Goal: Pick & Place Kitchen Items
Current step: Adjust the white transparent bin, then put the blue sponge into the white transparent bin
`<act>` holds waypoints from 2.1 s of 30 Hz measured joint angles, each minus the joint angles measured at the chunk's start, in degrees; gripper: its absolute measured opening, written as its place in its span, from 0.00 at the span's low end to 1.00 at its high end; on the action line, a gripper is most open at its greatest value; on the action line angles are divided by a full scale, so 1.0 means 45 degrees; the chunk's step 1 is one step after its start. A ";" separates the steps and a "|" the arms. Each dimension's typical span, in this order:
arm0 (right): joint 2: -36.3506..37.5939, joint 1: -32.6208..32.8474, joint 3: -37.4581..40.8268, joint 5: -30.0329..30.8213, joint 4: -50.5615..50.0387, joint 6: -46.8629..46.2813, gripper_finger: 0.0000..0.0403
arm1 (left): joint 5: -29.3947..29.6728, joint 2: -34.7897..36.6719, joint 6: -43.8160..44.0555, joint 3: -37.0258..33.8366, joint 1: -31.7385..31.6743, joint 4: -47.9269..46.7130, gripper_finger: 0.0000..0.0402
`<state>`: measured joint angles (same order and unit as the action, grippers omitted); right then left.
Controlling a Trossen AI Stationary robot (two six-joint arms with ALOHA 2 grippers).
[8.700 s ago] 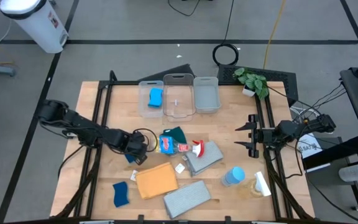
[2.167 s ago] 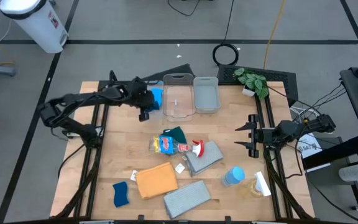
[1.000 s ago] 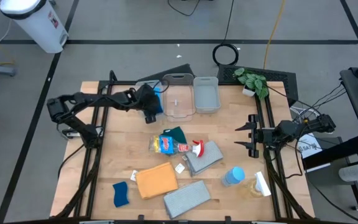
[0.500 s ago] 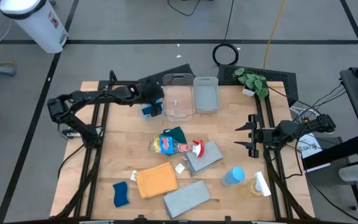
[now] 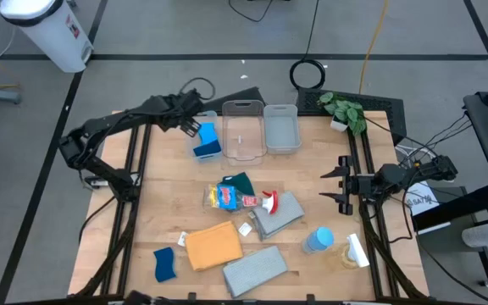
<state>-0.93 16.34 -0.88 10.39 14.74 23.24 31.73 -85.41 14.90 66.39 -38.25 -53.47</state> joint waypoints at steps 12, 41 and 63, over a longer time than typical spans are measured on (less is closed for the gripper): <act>0.0002 0.0000 0.0003 0.0000 0.0000 0.0000 0.51 | -0.3317 0.0031 0.0734 -0.3025 -0.1820 0.3356 0.64; 0.0000 -0.0005 0.0005 0.0000 0.0005 -0.0004 0.51 | -0.9771 0.4945 0.3157 -0.1826 0.4702 -0.3977 0.64; 0.0000 0.0000 0.0005 0.0000 0.0005 -0.0005 0.51 | -0.9313 -0.0850 1.3615 -0.1836 1.9902 0.1520 0.64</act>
<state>-0.93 16.34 -0.86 10.39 14.76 23.22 -10.18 -89.24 76.17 58.13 51.31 -46.63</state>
